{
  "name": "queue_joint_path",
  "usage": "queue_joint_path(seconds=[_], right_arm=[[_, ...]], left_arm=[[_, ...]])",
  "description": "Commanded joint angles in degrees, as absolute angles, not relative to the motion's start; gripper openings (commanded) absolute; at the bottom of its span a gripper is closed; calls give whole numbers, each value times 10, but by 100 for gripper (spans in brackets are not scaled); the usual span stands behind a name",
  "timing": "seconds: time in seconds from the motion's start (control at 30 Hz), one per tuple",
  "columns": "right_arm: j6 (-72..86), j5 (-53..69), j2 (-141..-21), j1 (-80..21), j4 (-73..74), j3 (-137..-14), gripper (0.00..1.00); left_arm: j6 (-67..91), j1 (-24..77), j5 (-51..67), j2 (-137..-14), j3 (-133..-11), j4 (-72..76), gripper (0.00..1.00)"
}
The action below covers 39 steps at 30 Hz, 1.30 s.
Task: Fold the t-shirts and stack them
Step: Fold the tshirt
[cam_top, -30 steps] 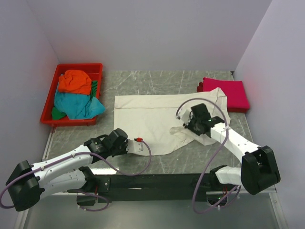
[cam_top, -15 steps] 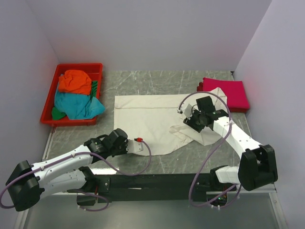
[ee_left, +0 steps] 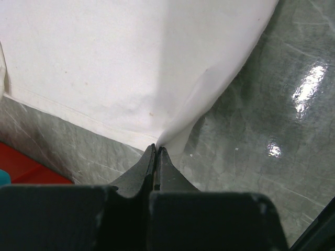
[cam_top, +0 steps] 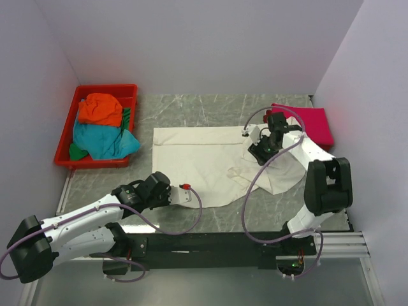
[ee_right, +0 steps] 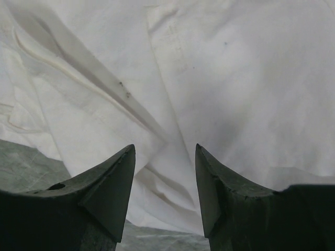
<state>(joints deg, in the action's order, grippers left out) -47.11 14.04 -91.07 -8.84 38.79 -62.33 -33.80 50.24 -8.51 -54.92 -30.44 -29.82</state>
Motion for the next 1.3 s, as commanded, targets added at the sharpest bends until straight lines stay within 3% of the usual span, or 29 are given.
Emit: queue_joint_path(seconds=[0.0,0.47,0.57,0.8,0.9,1.0,1.07,1.1,1.2,1.27], right_arm=[[-458,198,-956,-56,446,-678,57],[-410,257,-1045,-20,483,-705,55],[-407,264,-1051,-17,486,-706,45],[-404,275,-1030,-14,497,-716,12],[-406,285,-1006,-11,507,-730,4],[-402,292,-977,-4,512,-736,3],[-394,293,-959,-4,510,-731,6],[-388,289,-953,-3,506,-729,21],[-360,282,-947,-3,498,-701,49],[-349,283,-951,-3,496,-690,55]], left_arm=[[-337,505,-87,-540,-301,-288,0],[-336,505,-86,-548,-304,-289,0],[-336,505,-86,-548,-304,-290,0],[-337,505,-86,-547,-303,-289,0],[-336,505,-86,-548,-303,-289,0],[-336,505,-86,-546,-303,-291,0],[-336,505,-87,-544,-303,-291,0],[-336,505,-87,-544,-302,-290,0],[-336,505,-86,-544,-303,-290,0],[-336,505,-87,-544,-304,-290,0]])
